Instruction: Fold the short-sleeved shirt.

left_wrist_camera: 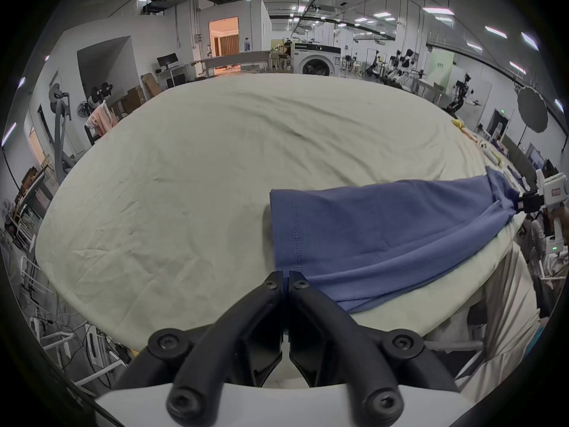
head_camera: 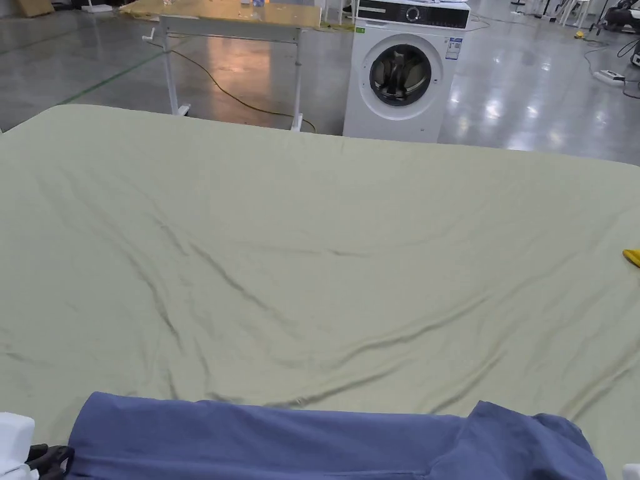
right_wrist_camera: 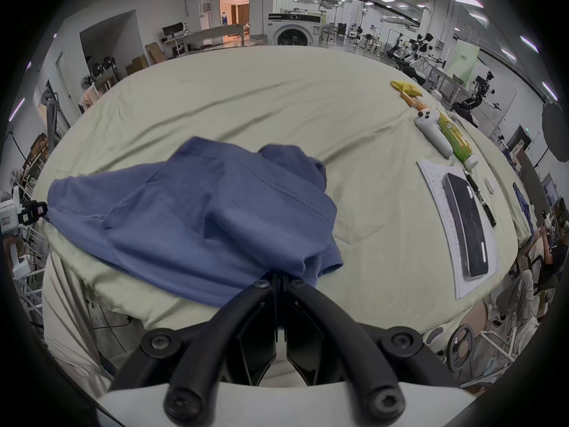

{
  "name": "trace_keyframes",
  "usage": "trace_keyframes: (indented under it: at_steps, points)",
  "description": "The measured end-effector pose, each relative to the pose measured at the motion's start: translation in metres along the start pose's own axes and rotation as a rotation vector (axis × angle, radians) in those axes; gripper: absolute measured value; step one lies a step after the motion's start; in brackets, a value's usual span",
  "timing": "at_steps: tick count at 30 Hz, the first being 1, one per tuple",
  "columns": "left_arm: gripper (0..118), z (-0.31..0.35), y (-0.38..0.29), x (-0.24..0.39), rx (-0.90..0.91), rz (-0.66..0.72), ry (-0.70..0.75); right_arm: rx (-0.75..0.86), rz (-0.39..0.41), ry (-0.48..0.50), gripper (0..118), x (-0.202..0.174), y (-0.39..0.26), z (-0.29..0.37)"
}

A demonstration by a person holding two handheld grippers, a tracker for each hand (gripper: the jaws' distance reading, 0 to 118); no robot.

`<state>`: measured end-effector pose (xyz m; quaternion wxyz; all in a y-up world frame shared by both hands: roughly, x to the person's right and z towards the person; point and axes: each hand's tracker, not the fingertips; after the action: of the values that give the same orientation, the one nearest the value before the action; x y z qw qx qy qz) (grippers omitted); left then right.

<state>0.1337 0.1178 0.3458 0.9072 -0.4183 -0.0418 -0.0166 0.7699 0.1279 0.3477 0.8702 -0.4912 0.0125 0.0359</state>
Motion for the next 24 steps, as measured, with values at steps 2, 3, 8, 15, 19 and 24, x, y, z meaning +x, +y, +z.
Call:
trace_keyframes:
  at_steps: [2, 3, 8, 15, 19, 24]
  points:
    - [0, -0.004, 0.001, 0.002, 0.0, -0.001, 0.008, -0.004, -0.003, -0.008, 1, -0.002, 0.0, -0.007]
    - [0, -0.007, 0.001, 0.004, -0.005, -0.002, 0.016, -0.002, -0.007, -0.011, 2, -0.002, -0.001, -0.01]
    - [0, -0.007, 0.003, 0.007, 0.0, 0.022, 0.039, -0.011, -0.012, -0.026, 2, -0.006, 0.002, -0.013]
    - [30, 0.014, 0.03, 0.016, 0.11, 0.085, 0.028, 0.149, -0.03, -0.15, 66, -0.016, 0.035, 0.035]
    - [42, 0.02, 0.055, 0.035, 0.247, 0.072, 0.009, 0.345, -0.039, -0.156, 66, -0.034, 0.06, 0.053]
    - [39, 0.024, 0.082, 0.065, 0.403, 0.055, 0.02, 0.547, -0.045, -0.155, 66, -0.069, 0.081, 0.066]
